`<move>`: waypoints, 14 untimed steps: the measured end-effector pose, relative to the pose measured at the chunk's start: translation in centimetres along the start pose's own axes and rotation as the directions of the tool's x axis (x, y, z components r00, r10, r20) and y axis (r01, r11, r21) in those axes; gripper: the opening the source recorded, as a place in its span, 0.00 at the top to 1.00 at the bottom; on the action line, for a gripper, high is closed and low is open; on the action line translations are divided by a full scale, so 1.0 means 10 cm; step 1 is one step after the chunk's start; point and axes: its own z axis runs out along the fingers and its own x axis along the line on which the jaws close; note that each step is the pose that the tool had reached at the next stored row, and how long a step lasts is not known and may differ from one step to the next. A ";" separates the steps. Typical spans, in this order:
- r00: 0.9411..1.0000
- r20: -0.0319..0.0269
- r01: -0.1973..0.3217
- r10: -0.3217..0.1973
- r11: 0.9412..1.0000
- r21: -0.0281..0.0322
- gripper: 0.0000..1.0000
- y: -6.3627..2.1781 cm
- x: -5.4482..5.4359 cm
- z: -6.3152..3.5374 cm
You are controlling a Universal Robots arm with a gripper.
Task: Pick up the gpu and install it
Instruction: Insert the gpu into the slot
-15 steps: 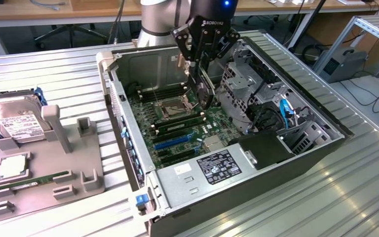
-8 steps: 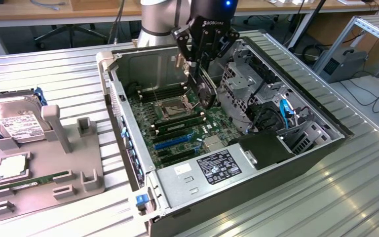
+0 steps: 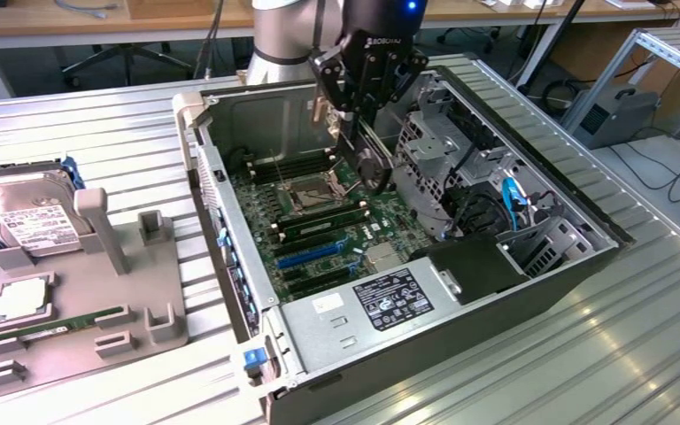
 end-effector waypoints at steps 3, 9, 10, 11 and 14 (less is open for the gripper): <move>1.000 0.002 0.025 -0.025 1.000 0.001 0.73 0.000 0.00 0.000; 0.998 0.004 0.059 -0.059 0.998 0.002 0.73 0.000 0.00 0.000; 0.998 0.004 0.064 -0.065 0.998 0.002 0.73 0.000 0.00 0.000; 0.997 0.004 0.071 -0.071 0.997 0.002 0.73 0.000 0.00 0.000; 0.996 0.005 0.088 -0.088 0.996 0.003 0.73 0.000 0.00 0.000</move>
